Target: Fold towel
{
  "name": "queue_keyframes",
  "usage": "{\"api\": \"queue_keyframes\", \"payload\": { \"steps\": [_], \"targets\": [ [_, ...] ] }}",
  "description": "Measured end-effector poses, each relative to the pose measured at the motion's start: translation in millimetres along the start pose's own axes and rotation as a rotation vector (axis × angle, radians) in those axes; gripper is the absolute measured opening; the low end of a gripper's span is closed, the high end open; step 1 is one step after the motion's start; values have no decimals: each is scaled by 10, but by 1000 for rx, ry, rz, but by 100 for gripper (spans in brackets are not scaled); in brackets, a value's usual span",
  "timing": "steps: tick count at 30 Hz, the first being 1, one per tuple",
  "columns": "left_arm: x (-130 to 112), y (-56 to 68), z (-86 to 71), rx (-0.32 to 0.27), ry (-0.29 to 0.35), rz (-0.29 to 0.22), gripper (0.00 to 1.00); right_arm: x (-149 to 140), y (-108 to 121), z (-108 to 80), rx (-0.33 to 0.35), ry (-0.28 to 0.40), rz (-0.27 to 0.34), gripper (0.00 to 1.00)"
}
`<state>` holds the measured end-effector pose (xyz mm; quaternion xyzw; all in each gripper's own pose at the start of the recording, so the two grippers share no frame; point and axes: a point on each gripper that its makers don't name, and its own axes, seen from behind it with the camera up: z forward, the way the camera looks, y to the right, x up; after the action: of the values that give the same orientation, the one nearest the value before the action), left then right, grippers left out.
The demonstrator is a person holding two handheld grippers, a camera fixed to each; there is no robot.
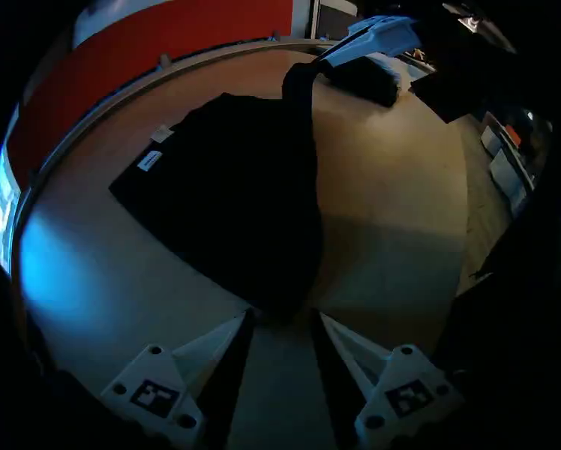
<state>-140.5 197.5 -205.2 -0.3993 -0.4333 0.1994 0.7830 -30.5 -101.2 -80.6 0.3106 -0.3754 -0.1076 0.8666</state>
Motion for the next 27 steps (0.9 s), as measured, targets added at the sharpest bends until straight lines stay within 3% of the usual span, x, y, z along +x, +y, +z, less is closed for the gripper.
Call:
{"api": "queue_keyframes", "payload": {
  "steps": [8, 14, 21, 27],
  "targets": [
    [-24, -14, -8, 10, 1, 20, 51, -3, 1, -13, -2, 1, 1, 12],
    [-16, -93, -13, 52, 4, 28, 20, -1, -3, -17, -3, 1, 0, 12],
    [-17, -83, -23, 56, 9, 52, 18, 11, -18, -21, -2, 1, -5, 12],
    [-36, -46, -30, 42, 10, 43, 11, 10, -25, -37, -3, 1, -6, 12]
  ]
}}
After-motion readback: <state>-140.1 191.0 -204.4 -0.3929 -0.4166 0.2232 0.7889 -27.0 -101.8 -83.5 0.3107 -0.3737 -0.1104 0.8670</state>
